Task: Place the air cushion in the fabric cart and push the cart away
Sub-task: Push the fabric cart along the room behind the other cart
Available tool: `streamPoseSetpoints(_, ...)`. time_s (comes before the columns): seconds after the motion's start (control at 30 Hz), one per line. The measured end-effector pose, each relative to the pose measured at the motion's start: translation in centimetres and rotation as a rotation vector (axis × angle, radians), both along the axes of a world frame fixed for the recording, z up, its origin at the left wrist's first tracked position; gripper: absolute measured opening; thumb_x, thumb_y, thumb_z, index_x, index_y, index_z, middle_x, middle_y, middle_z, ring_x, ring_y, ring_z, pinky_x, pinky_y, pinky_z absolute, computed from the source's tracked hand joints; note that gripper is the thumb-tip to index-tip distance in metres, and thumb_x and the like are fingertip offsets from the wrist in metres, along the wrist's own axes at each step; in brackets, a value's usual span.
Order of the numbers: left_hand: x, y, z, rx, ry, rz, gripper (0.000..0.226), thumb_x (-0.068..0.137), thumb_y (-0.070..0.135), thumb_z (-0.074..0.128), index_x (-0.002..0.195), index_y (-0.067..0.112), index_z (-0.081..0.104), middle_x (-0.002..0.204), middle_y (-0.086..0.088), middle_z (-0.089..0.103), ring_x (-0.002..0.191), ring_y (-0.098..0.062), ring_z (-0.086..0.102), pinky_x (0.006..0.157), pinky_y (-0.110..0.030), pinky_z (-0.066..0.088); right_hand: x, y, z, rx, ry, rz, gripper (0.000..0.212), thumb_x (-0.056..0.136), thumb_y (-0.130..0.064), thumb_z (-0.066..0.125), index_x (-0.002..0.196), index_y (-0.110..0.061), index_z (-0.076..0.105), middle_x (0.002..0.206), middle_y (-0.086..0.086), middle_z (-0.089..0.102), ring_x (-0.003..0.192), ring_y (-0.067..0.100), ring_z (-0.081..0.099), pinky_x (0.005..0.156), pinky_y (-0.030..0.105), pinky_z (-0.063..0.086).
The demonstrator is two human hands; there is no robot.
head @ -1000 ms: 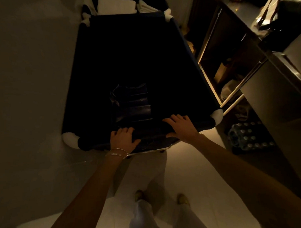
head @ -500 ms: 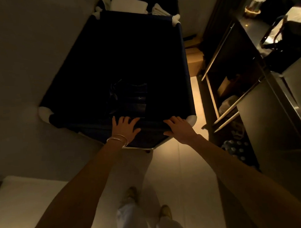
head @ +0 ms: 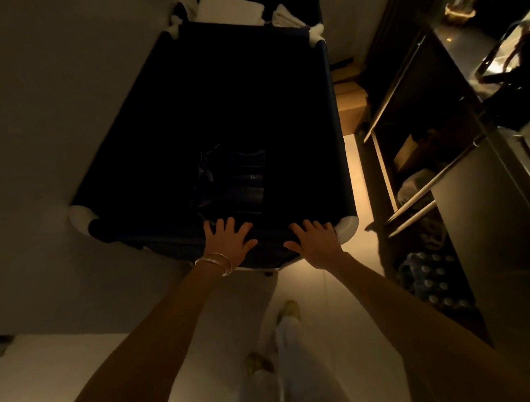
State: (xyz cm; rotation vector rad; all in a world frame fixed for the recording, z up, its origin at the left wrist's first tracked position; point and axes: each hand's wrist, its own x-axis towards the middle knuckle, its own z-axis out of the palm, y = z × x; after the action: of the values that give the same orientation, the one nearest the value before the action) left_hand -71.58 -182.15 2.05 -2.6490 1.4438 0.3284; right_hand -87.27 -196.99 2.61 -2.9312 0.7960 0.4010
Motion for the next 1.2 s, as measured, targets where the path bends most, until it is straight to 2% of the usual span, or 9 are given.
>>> streamPoseSetpoints(0.1,-0.3,0.2,-0.2,-0.079,-0.026,-0.029,0.051,0.088,0.053,0.037,0.122,0.021,0.057,0.114,-0.022,0.058,0.105,-0.043,0.053,0.096,-0.067,0.032,-0.2,0.9,-0.2,-0.001,-0.087,-0.018,0.073,0.088,-0.066,0.015,0.119,-0.013,0.054,0.106,0.019,0.063,0.094,0.040,0.059,0.084,0.049,0.044)
streamPoseSetpoints(0.23,-0.4,0.3,-0.7,-0.143,-0.109,-0.046,0.041,0.081,0.047,0.062,0.111,0.020,0.064,0.098,-0.019,0.064,0.091,-0.041,0.059,0.088,-0.065,0.041,0.0,1.3,-0.3,0.001,-0.151,-0.091,0.080,0.086,-0.068,0.007,0.100,-0.012,0.063,0.085,0.016,0.069,0.074,0.037,0.064,0.071,0.047,0.051)
streamPoseSetpoints(0.37,-0.3,0.2,-0.8,-0.158,-0.111,-0.049,0.051,0.078,0.052,0.034,0.100,0.021,0.069,0.086,-0.016,0.065,0.077,-0.037,0.062,0.078,-0.061,0.048,0.5,1.1,-0.3,0.009,-0.182,-0.100,0.084,0.084,-0.072,0.003,0.098,-0.015,0.064,0.082,0.013,0.070,0.073,0.034,0.066,0.073,0.045,0.051)
streamPoseSetpoints(0.67,-0.4,0.1,-1.4,-0.231,-0.145,-0.046,0.051,0.076,0.052,0.033,0.097,0.023,0.069,0.085,-0.015,0.066,0.076,-0.037,0.062,0.077,-0.061,0.049,0.6,0.5,-0.5,0.013,-0.138,-0.100,0.084,0.087,-0.068,0.000,0.096,-0.018,0.067,0.075,0.009,0.070,0.067,0.029,0.067,0.062,0.044,0.054)
streamPoseSetpoints(0.8,-0.3,0.3,-2.4,-0.305,-0.202,-0.057,0.049,0.077,0.053,0.034,0.098,0.024,0.068,0.086,-0.014,0.065,0.078,-0.036,0.061,0.081,-0.059,0.047,0.5,0.9,-1.6,0.033,-0.140,-0.068,0.057,0.087,-0.059,0.041,0.116,-0.013,0.059,0.103,0.018,0.067,0.096,0.039,0.061,0.086,0.054,0.044)
streamPoseSetpoints(0.87,-0.2,0.5,-2.4,-0.302,-0.187,-0.060,0.049,0.077,0.053,0.034,0.099,0.024,0.068,0.086,-0.014,0.065,0.078,-0.036,0.060,0.082,-0.059,0.046,0.5,1.0,-1.6,0.048,-0.156,-0.089,0.056,0.086,-0.052,0.053,0.125,-0.012,0.053,0.116,0.020,0.061,0.109,0.040,0.053,0.094,0.055,0.036)
streamPoseSetpoints(1.0,-0.1,0.6,-1.9,-0.282,-0.157,-0.042,0.050,0.077,0.053,0.034,0.097,0.024,0.070,0.084,-0.014,0.065,0.076,-0.037,0.062,0.079,-0.062,0.048,0.9,1.4,-0.9,0.032,-0.075,-0.078,0.066,0.087,-0.061,0.032,0.134,-0.016,0.041,0.131,0.017,0.051,0.120,0.037,0.044,0.100,0.053,0.028)
streamPoseSetpoints(1.13,-0.2,1.0,-1.3,-0.250,-0.070,-0.024,0.039,0.081,0.051,0.052,0.103,0.023,0.067,0.090,-0.015,0.065,0.083,-0.038,0.060,0.086,-0.062,0.042,0.9,1.8,-0.4,0.012,0.004,-0.094,0.060,0.091,-0.057,0.035,0.137,-0.019,0.034,0.136,0.013,0.045,0.122,0.034,0.040,0.101,0.048,0.026)
streamPoseSetpoints(1.2,-0.3,1.1,-0.9,-0.205,-0.065,-0.012,0.042,0.081,0.053,0.046,0.102,0.024,0.067,0.089,-0.014,0.065,0.083,-0.036,0.061,0.085,-0.061,0.043,1.1,2.2,0.0,0.002,0.015,-0.078,0.058,0.092,-0.055,0.034,0.136,-0.017,0.034,0.135,0.013,0.046,0.121,0.034,0.041,0.101,0.047,0.028)
